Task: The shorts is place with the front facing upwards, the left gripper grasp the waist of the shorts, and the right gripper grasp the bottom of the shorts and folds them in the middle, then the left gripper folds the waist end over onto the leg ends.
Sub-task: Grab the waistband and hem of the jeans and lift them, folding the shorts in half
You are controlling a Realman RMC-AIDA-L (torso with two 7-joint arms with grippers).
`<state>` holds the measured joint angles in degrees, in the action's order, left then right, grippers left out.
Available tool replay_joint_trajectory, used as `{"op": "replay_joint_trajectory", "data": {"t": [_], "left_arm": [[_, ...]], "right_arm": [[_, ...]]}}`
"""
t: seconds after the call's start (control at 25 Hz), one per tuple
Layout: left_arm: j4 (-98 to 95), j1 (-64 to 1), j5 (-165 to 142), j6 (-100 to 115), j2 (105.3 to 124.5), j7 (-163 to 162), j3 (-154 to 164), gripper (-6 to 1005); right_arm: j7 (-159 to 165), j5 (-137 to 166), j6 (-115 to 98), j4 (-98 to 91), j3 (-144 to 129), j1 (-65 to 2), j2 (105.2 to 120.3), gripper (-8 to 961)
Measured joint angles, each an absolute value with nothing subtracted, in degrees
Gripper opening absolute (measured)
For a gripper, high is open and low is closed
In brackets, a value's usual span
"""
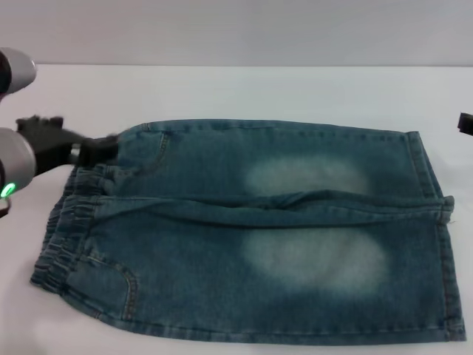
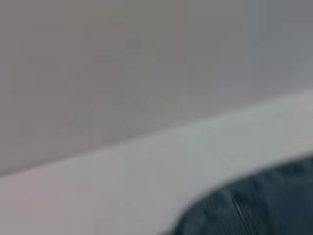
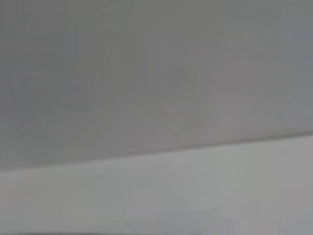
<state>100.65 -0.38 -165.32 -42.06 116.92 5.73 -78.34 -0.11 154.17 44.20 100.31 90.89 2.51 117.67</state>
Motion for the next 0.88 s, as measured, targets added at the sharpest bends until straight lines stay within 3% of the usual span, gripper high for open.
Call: {"op": "replay_joint_trajectory", "data": {"t": [0.04,0.28,0.88], "left_arm": [[103.80,-2.06,-164.86,-52.62,117.87,8.05,-80.98,840],[108.39,-4.67,-163.68,-69.80,117.80,7.92,-84.48,837],[109.05,-5.78,-164.17,-87.15,117.93,5.36,-86.32,829]], "right_arm": [[-0.12,154.17,47.96,102.03,91.97,2.19,117.74,793],[-0.55,154.60,65.33,110.57,95.64,2.14,118.53,793],[2.62,154.80,80.96,116.02,97.26,3.84,118.91,792]]}}
